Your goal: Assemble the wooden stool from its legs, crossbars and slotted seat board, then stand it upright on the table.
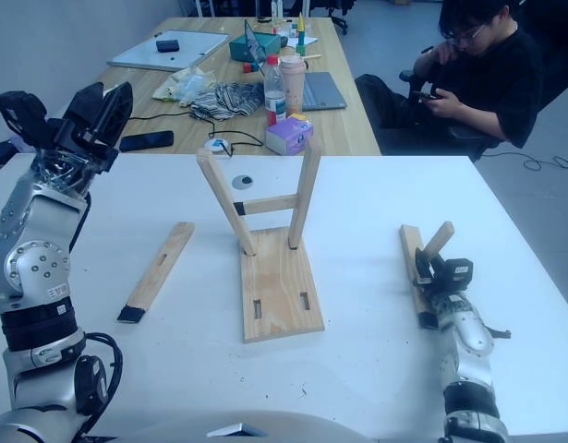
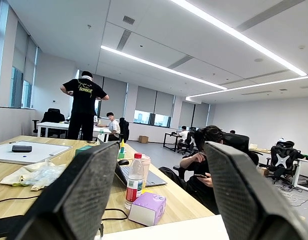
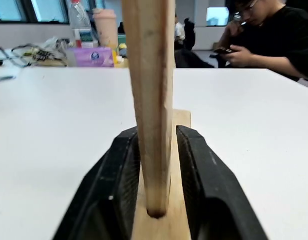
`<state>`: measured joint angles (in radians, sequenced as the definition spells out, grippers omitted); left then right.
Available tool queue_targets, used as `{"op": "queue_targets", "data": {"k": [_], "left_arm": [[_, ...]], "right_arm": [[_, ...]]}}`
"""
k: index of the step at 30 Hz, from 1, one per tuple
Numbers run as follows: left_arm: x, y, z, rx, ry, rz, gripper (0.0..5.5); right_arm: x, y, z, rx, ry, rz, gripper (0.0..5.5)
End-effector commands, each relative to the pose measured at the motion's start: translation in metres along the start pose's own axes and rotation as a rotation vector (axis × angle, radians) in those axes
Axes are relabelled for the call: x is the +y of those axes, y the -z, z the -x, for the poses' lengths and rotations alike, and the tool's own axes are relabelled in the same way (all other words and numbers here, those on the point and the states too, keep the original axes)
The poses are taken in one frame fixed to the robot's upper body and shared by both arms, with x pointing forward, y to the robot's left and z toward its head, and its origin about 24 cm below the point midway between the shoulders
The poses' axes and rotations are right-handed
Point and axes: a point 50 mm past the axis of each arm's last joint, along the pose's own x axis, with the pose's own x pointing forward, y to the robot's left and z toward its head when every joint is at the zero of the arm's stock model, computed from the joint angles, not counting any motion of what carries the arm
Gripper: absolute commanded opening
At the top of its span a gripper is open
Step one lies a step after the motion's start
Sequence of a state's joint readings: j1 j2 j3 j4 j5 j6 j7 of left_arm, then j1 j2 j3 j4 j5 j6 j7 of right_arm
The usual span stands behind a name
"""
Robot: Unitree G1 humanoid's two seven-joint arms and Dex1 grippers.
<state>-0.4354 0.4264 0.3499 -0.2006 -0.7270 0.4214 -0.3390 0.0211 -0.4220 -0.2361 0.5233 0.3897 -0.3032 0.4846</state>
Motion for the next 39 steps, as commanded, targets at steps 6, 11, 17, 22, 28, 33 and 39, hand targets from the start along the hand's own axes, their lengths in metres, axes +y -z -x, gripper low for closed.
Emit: {"op": "queue_targets", "data": {"k": [6,11,17,22,28,33,39], "left_arm": [[-0.002,-0.007,-0.004,-0.006,0.012,-0.026,3.11],[-0.002,-0.007,-0.002,-0.007,0.007,-0.028,3.11],[-0.001,-0.008,0.000,-0.003,0.006,-0.030,3.11],[-0.002,-0.008,0.000,-0.003,0.011,-0.032,3.11],[-0.003,-0.008,-0.003,-0.007,0.023,-0.022,3.11],[-0.003,-0.008,-0.004,-0.005,0.022,-0.019,3.11],[0.001,-0.006,-0.006,0.012,-0.020,0.002,3.11]], "right_arm": [[0.038,-0.074,0.009,0.386,-0.125,0.085,2.74],[0.040,-0.073,0.018,0.522,-0.025,0.106,3.60],[0.039,-0.066,0.030,0.596,0.072,0.079,3.60],[0.033,-0.050,0.038,0.673,0.103,0.034,3.60],[0.026,-0.025,0.047,0.755,0.125,-0.067,3.60],[0.027,-0.027,0.042,0.712,0.092,0.042,2.80],[0.023,-0.045,0.019,0.528,0.123,0.183,2.09]]}}
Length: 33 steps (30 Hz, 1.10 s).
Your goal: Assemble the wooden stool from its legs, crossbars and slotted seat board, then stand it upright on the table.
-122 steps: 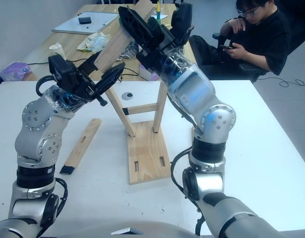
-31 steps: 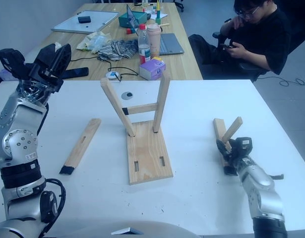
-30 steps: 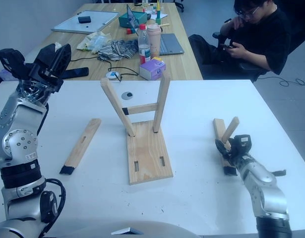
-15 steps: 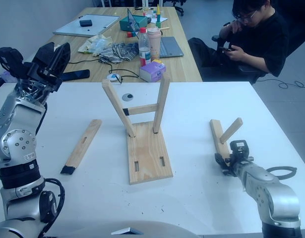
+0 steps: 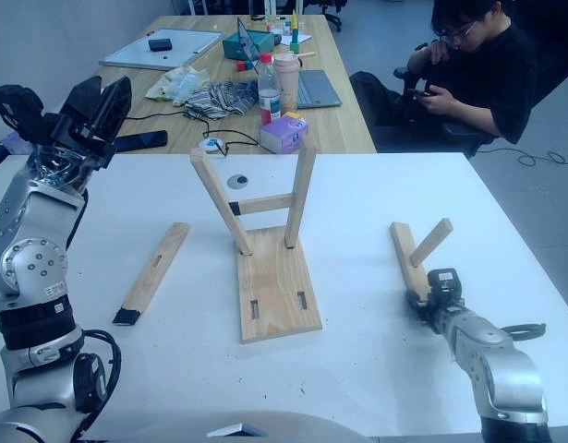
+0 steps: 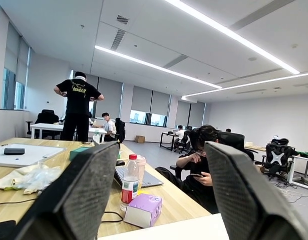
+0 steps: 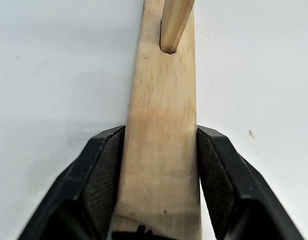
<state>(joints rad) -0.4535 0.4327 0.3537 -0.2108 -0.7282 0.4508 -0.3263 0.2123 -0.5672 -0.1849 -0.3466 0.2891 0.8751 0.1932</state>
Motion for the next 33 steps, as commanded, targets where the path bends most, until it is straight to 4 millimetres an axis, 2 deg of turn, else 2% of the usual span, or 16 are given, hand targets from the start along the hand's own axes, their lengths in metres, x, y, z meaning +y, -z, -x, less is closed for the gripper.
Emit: {"op": "queue_targets", "data": {"k": [1,3,5,7,9,13,15,18,23,29,33], "left_arm": [[0.002,-0.001,-0.003,0.006,-0.022,0.029,3.11],[-0.002,0.001,-0.003,0.021,0.001,0.059,3.11],[-0.009,0.005,-0.001,0.060,0.060,0.085,3.11],[-0.020,0.009,0.002,0.101,0.151,0.144,3.11],[-0.035,0.013,0.011,0.155,0.293,0.227,3.11],[-0.069,0.028,0.037,0.307,0.571,0.379,3.11],[-0.077,0.031,0.041,0.324,0.611,0.449,3.11],[-0.084,0.036,0.039,0.278,0.623,0.535,3.11],[-0.097,0.039,0.027,0.207,0.664,0.641,3.11],[-0.106,0.034,0.019,0.136,0.726,0.722,3.11],[-0.107,0.042,0.016,0.157,0.726,0.739,3.11]], "right_arm": [[-0.010,-0.022,-0.009,-0.155,0.092,-0.031,2.09],[-0.015,-0.069,-0.005,-0.435,0.125,-0.107,2.08],[-0.007,-0.120,0.015,-0.773,0.012,-0.191,2.05],[0.004,-0.147,0.037,-0.984,-0.161,-0.223,2.04],[0.017,-0.158,0.052,-1.056,-0.365,-0.225,2.03],[0.049,-0.164,0.075,-1.024,-0.777,-0.170,2.03],[0.058,-0.163,0.081,-0.989,-0.873,-0.124,2.03],[0.074,-0.160,0.089,-0.936,-1.010,-0.085,2.03],[0.092,-0.154,0.092,-0.859,-1.138,-0.056,2.03],[0.100,-0.149,0.091,-0.810,-1.194,-0.048,2.03],[0.104,-0.147,0.093,-0.787,-1.239,-0.063,2.03]]}}
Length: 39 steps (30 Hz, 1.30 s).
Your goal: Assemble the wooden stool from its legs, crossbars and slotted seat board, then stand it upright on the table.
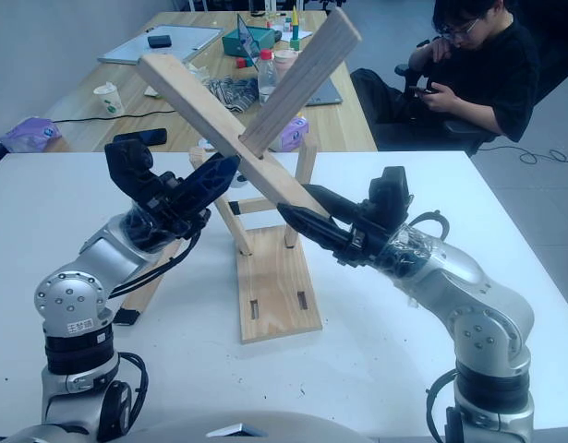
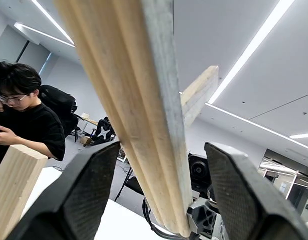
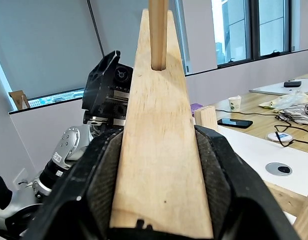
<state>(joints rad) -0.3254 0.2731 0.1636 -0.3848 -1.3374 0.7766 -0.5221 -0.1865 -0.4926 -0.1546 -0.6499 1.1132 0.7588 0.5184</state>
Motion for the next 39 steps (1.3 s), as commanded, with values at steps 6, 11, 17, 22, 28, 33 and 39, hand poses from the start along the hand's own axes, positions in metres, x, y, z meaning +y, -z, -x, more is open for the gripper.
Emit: {"op": "queue_targets", "data": {"k": [6,11,17,22,28,33,39], "left_arm": [[-0.005,-0.008,-0.010,-0.066,0.132,0.074,3.11],[-0.010,-0.009,-0.008,-0.050,0.180,0.099,2.27],[-0.008,-0.010,-0.007,-0.037,0.162,0.065,2.09],[0.002,-0.020,0.004,-0.031,0.067,-0.033,2.09],[0.013,-0.017,0.045,0.089,-0.078,-0.106,2.08],[0.023,0.018,0.071,0.305,-0.126,-0.192,2.08],[0.030,0.034,0.090,0.399,-0.160,-0.264,2.08]], "right_arm": [[0.008,0.009,0.001,0.060,-0.070,-0.109,2.03],[0.001,0.003,0.000,-0.022,-0.046,-0.191,2.03],[-0.002,0.002,0.002,-0.028,-0.018,-0.215,2.03],[-0.010,0.017,0.020,0.102,0.013,-0.254,2.94],[-0.055,0.011,0.096,0.149,0.171,-0.361,2.97],[-0.077,0.025,0.118,0.219,0.321,-0.356,2.97],[-0.075,0.032,0.116,0.236,0.303,-0.355,2.97]]}}
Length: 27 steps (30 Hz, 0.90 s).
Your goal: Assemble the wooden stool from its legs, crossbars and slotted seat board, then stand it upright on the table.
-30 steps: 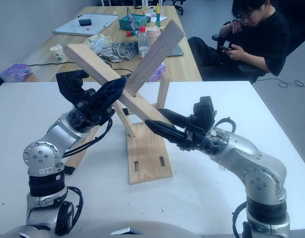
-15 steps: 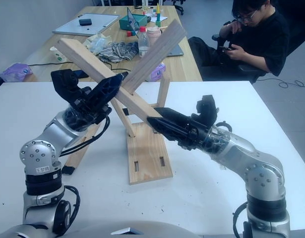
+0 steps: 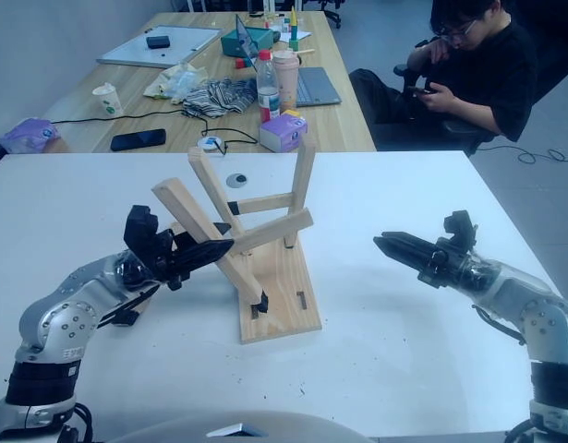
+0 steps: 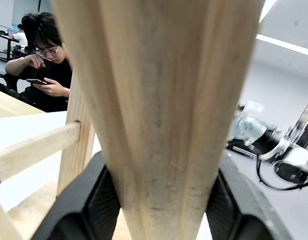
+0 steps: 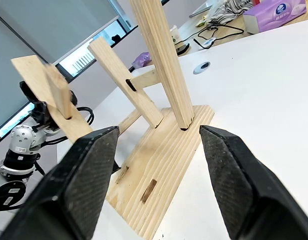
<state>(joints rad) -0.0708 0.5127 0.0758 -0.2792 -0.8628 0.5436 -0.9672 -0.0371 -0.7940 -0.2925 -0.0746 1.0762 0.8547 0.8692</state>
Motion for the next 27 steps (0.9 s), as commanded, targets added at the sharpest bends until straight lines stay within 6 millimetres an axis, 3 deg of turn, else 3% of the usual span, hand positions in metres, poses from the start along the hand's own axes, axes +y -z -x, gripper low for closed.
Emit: {"op": "queue_targets", "data": {"k": [1,10,22,27], "left_arm": [[0.004,0.009,0.009,0.055,-0.025,-0.044,2.08],[0.004,0.017,0.018,0.105,-0.043,-0.073,2.08],[0.004,0.014,0.023,0.119,-0.057,-0.091,2.08],[0.001,0.029,0.019,0.237,-0.045,-0.216,2.08]], "right_arm": [[0.000,0.000,-0.001,0.005,-0.001,0.017,2.97],[-0.004,0.001,-0.002,0.006,0.028,0.025,2.97],[-0.008,0.002,-0.002,-0.003,0.052,0.025,2.97],[-0.008,0.003,-0.003,-0.001,0.054,0.032,2.97]]}}
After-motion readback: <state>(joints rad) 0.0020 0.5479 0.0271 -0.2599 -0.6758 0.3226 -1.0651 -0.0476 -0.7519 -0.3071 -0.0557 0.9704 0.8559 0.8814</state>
